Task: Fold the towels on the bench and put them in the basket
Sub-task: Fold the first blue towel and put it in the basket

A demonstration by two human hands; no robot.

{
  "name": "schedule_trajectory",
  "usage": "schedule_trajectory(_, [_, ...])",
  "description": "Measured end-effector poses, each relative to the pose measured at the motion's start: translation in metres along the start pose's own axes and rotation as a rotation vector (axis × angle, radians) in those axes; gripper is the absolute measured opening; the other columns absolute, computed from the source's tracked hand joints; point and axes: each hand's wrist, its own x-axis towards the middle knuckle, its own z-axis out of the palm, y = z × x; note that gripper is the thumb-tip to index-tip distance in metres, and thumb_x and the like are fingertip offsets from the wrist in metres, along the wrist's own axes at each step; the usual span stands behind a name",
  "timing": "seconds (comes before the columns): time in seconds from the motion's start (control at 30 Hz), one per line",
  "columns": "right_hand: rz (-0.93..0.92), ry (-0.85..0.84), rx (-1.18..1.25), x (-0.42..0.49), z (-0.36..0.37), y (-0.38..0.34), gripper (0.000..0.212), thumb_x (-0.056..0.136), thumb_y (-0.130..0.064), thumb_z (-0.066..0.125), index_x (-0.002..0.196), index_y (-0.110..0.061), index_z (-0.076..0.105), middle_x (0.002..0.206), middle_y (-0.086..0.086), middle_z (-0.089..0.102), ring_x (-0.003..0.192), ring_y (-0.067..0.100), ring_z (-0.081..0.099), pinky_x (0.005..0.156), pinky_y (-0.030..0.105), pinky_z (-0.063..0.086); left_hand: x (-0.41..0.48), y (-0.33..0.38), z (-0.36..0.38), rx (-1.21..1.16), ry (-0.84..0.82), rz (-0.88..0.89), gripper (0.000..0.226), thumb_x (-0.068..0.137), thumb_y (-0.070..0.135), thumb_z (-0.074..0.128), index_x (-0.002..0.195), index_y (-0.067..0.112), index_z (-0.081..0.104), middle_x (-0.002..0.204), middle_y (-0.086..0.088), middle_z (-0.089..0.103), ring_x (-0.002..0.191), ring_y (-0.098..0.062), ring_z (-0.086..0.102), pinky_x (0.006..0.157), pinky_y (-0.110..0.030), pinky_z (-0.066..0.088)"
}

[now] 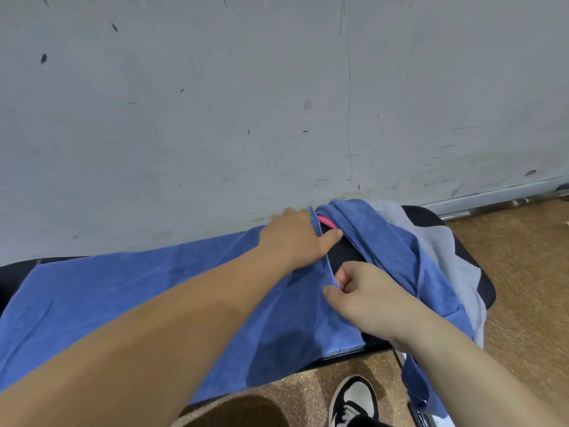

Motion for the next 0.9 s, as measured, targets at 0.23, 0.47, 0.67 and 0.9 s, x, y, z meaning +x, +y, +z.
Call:
schedule_trajectory(0.23, [-0.043, 0.087, -0.043, -0.015, -0.015, -0.002, 0.02, 0.099, -0.026, 0.06, 0.09, -0.009, 0.053, 0.063, -0.002, 0.047, 0.053, 0.013, 0.041, 0.047, 0.021, 0.036, 0.014, 0.002, 0.0, -0.114, -0.057, -0.171, 0.018, 0.085, 0.013, 0.057, 0.073, 0.014, 0.044, 0.074, -0.004, 0.056, 0.072, -0.024, 0.054, 0.054, -0.031, 0.04])
schedule_trajectory(0.47, [-0.13, 0.362, 0.192, -0.032, -0.029, -0.022, 0.019, 0.1, -0.026, 0.059, 0.086, -0.013, 0.056, 0.051, -0.008, 0.043, 0.039, 0.005, 0.036, 0.039, 0.014, 0.031, 0.012, 0.033, -0.006, -0.958, -0.01, -0.192, 0.022, 0.097, 0.013, 0.059, 0.075, 0.01, 0.055, 0.079, -0.023, 0.068, 0.064, -0.032, 0.075, 0.06, -0.045, 0.065])
schedule_trajectory(0.67, [-0.198, 0.217, 0.253, -0.06, -0.032, -0.05, 0.023, 0.095, -0.026, 0.069, 0.081, -0.009, 0.062, 0.039, -0.006, 0.036, 0.029, 0.007, 0.028, 0.031, 0.012, 0.024, -0.003, 0.016, -0.044, -1.065, 0.098, -0.151, 0.019, 0.1, 0.014, 0.063, 0.084, 0.007, 0.056, 0.068, -0.011, 0.051, 0.035, -0.009, 0.049, 0.039, -0.019, 0.046])
schedule_trajectory(0.9, [-0.269, 0.006, 0.113, -0.047, 0.034, -0.091, 0.019, 0.094, -0.026, 0.067, 0.082, -0.011, 0.066, 0.042, -0.006, 0.043, 0.037, 0.012, 0.039, 0.038, 0.023, 0.038, -0.045, -0.088, -0.086, -0.833, 0.168, -0.25, 0.03, 0.097, 0.02, 0.065, 0.07, 0.013, 0.052, 0.062, -0.009, 0.05, 0.042, -0.015, 0.049, 0.04, -0.022, 0.042])
